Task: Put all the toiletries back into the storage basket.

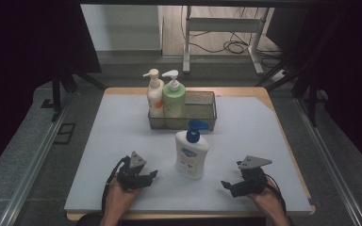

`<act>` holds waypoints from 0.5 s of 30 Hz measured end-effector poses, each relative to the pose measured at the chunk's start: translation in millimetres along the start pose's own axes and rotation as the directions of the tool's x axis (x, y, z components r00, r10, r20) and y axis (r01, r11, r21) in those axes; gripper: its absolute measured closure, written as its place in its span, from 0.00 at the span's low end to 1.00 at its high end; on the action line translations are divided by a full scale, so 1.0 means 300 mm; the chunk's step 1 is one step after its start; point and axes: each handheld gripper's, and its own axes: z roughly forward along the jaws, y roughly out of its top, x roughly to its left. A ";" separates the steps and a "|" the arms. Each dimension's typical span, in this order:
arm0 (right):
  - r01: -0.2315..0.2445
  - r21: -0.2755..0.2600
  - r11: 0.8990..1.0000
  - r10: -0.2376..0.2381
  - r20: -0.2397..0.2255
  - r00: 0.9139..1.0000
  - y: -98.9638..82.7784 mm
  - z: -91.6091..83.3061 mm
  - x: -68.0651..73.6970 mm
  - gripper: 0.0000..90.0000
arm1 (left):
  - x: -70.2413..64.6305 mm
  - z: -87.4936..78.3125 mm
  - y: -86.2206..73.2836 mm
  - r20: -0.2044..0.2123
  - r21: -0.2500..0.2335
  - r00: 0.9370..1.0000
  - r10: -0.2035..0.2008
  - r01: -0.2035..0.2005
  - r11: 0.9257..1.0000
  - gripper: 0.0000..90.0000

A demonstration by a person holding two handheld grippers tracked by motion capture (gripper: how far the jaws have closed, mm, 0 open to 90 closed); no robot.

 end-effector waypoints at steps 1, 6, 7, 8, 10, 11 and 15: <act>-0.001 -0.001 1.000 0.001 -0.005 1.000 0.002 -0.002 0.002 0.00 | 0.000 -0.001 -0.008 -0.001 0.002 1.000 -0.006 0.006 1.000 0.40; 0.008 -0.012 1.000 -0.009 -0.026 1.000 0.016 -0.011 0.014 0.00 | 0.001 0.000 -0.030 -0.012 0.019 1.000 -0.010 0.010 1.000 0.31; 0.007 -0.015 1.000 -0.007 -0.030 1.000 0.019 -0.013 0.017 0.00 | 0.003 0.001 -0.032 -0.013 0.023 1.000 -0.008 0.009 1.000 0.29; 0.012 -0.018 1.000 -0.012 -0.029 0.999 0.023 -0.014 0.018 0.00 | 0.002 0.005 -0.033 -0.016 0.024 1.000 -0.009 0.010 1.000 0.26; 0.016 -0.018 1.000 -0.017 -0.031 0.999 0.030 -0.017 0.022 0.00 | 0.001 0.012 -0.033 -0.023 0.026 1.000 -0.012 0.012 1.000 0.22; 0.022 -0.021 1.000 -0.023 -0.033 0.999 0.034 -0.019 0.024 0.00 | -0.002 0.016 -0.034 -0.024 0.027 1.000 -0.011 0.012 1.000 0.20; 0.035 -0.031 0.999 -0.036 -0.036 0.999 0.049 -0.028 0.035 0.00 | -0.008 0.028 -0.035 -0.028 0.031 1.000 -0.014 0.014 0.999 0.14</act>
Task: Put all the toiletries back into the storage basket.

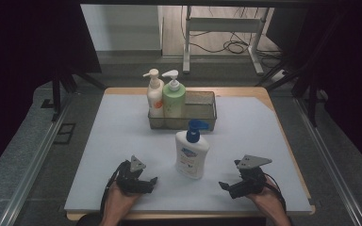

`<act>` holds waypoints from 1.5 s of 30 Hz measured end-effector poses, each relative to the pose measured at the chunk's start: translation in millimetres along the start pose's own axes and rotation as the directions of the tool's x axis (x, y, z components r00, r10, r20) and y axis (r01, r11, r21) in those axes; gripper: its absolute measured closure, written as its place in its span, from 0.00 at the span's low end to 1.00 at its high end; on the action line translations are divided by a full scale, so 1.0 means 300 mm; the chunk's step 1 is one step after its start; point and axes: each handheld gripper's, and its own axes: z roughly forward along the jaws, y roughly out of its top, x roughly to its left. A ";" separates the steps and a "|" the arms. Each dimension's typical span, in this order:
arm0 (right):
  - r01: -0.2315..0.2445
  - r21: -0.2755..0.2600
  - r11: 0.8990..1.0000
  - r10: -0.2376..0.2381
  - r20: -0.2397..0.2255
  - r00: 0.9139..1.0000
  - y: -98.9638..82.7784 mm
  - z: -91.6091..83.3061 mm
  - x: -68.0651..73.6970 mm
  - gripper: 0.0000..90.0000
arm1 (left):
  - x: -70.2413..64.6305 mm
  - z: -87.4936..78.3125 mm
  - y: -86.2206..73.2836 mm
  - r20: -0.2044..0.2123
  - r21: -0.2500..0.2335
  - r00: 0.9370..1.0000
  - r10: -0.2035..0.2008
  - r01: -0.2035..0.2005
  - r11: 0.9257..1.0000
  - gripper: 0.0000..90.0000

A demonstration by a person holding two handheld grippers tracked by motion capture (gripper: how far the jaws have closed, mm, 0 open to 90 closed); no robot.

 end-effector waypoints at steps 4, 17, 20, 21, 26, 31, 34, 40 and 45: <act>0.000 -0.012 1.000 0.000 -0.014 1.000 0.017 -0.007 0.010 0.00 | 0.004 0.003 -0.006 0.006 -0.014 1.000 -0.008 0.008 1.000 0.13; -0.015 -0.088 0.996 0.009 -0.069 0.998 0.087 -0.009 0.027 0.00 | 0.003 0.003 -0.011 0.002 -0.018 1.000 0.000 0.001 1.000 0.13; -0.013 -0.098 0.995 0.007 -0.068 0.998 0.109 -0.006 0.033 0.00 | 0.004 0.003 -0.011 0.002 -0.018 1.000 0.000 0.000 1.000 0.13; -0.018 -0.099 0.995 0.011 -0.070 0.997 0.117 -0.005 0.035 0.00 | 0.003 0.003 -0.011 0.002 -0.018 1.000 0.000 0.000 1.000 0.13; -0.016 -0.110 0.994 0.007 -0.080 0.997 0.157 0.000 0.048 0.00 | 0.003 0.003 -0.011 0.002 -0.020 1.000 -0.003 0.003 1.000 0.13; -0.011 -0.107 0.994 0.002 -0.086 0.996 0.189 0.006 0.052 0.00 | 0.003 0.004 -0.011 0.002 -0.021 1.000 -0.004 0.004 1.000 0.13; -0.005 -0.106 0.994 -0.004 -0.082 0.997 0.200 0.009 0.055 0.01 | 0.002 0.004 -0.011 0.001 -0.021 1.000 -0.004 0.004 1.000 0.13; 0.014 -0.101 0.995 -0.022 -0.080 0.997 0.225 0.018 0.067 0.02 | 0.002 0.004 -0.012 0.001 -0.022 1.000 -0.005 0.005 1.000 0.13; -0.001 -0.112 0.994 -0.010 -0.095 0.995 0.249 0.029 0.074 0.03 | 0.002 0.004 -0.012 0.001 -0.023 1.000 -0.006 0.006 1.000 0.13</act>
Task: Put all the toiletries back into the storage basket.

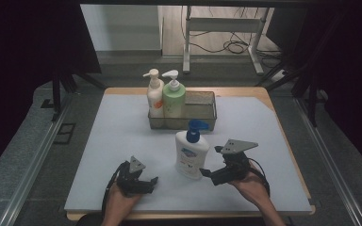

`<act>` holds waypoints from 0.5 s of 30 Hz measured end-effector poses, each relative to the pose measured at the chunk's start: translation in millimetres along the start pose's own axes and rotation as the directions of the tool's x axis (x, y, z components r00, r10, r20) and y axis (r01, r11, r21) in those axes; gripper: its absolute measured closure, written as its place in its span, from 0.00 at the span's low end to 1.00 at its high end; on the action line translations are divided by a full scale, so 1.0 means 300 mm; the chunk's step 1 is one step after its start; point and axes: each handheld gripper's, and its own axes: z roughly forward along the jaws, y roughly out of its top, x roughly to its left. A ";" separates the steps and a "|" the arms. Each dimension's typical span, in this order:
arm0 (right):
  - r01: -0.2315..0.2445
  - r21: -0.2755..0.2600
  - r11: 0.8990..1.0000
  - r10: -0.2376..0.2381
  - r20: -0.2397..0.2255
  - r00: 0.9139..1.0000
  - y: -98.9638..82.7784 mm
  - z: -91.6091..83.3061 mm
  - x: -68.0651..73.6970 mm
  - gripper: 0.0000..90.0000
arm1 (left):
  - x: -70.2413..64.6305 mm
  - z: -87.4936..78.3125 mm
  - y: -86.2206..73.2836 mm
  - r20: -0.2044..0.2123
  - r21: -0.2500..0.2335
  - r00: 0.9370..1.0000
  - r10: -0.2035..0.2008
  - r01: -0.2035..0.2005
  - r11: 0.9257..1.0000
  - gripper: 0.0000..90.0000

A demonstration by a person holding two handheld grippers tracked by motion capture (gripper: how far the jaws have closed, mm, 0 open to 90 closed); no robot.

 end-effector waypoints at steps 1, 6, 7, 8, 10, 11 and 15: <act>-0.004 -0.004 1.000 0.004 -0.002 1.000 0.004 0.004 -0.001 0.04 | 0.000 0.000 0.000 0.000 0.000 1.000 -0.001 0.001 1.000 0.13; -0.008 -0.012 1.000 0.008 -0.005 1.000 0.026 0.020 0.002 0.06 | 0.001 0.000 0.000 0.000 0.002 1.000 0.002 -0.002 1.000 0.13; -0.004 -0.013 1.000 0.004 -0.004 1.000 0.029 0.022 0.003 0.06 | 0.001 0.000 0.000 0.000 0.002 1.000 0.002 -0.002 1.000 0.13; -0.001 -0.014 1.000 0.001 -0.005 1.000 0.034 0.025 0.004 0.07 | 0.001 0.000 0.000 0.000 0.002 1.000 0.002 -0.002 1.000 0.13; 0.010 -0.010 1.000 -0.010 -0.006 1.000 0.043 0.031 0.007 0.08 | 0.000 0.000 0.000 0.000 0.002 1.000 0.002 -0.002 1.000 0.13; 0.015 -0.006 1.000 -0.015 -0.005 1.000 0.047 0.034 0.009 0.08 | 0.000 0.000 0.000 0.000 0.002 1.000 0.002 -0.002 1.000 0.13; 0.020 -0.007 1.000 -0.020 -0.007 1.000 0.060 0.047 0.012 0.11 | 0.000 0.000 0.000 0.000 0.002 1.000 0.002 -0.002 1.000 0.13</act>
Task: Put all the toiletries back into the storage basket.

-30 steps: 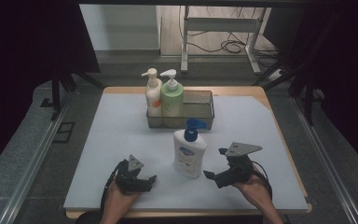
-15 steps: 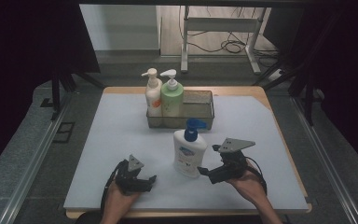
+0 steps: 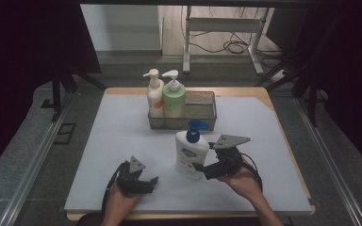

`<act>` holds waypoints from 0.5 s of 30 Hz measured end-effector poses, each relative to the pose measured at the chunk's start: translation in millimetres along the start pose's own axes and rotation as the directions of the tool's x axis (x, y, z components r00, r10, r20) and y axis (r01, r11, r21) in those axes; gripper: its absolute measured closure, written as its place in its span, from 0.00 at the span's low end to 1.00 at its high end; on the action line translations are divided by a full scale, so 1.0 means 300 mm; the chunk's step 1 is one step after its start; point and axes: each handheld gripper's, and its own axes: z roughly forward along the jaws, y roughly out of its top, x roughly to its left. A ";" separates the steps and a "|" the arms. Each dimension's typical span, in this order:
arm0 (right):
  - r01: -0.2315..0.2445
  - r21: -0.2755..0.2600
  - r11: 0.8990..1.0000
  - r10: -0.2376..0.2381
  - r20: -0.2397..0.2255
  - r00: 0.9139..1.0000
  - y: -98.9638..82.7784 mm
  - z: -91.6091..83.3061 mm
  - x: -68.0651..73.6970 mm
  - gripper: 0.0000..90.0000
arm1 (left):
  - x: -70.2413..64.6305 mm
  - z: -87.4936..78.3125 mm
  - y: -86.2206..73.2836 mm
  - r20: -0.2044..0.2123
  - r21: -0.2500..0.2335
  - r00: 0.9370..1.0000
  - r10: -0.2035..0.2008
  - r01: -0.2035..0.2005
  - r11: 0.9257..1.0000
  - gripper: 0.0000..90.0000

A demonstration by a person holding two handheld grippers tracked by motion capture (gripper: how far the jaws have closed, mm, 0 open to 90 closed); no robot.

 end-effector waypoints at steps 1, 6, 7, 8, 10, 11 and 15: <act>0.002 0.000 1.000 -0.002 0.000 1.000 0.002 0.002 0.000 0.11 | 0.000 0.000 0.000 0.000 0.001 1.000 0.000 0.000 1.000 0.13; 0.008 -0.001 1.000 -0.008 -0.008 1.000 0.018 0.015 0.000 0.14 | 0.000 0.000 0.000 0.000 0.000 1.000 0.000 0.000 1.000 0.13; 0.012 0.000 1.000 -0.012 -0.008 1.000 0.021 0.017 0.001 0.14 | 0.000 0.000 0.000 0.000 0.000 1.000 0.000 0.000 1.000 0.13; 0.020 0.003 1.000 -0.020 -0.007 1.000 0.026 0.021 0.004 0.14 | 0.000 0.000 0.000 0.000 0.001 1.000 0.000 0.000 1.000 0.13; 0.029 0.007 1.000 -0.029 -0.009 1.000 0.033 0.027 0.006 0.15 | 0.000 0.000 0.000 0.000 0.001 1.000 0.000 0.000 1.000 0.13; 0.032 0.009 0.999 -0.032 -0.009 0.999 0.037 0.030 0.008 0.15 | 0.000 -0.001 0.000 0.001 0.002 1.000 0.000 0.000 1.000 0.13; 0.044 0.013 0.999 -0.044 -0.009 0.999 0.051 0.045 0.011 0.16 | 0.000 0.000 0.000 0.001 0.002 1.000 0.000 0.000 1.000 0.13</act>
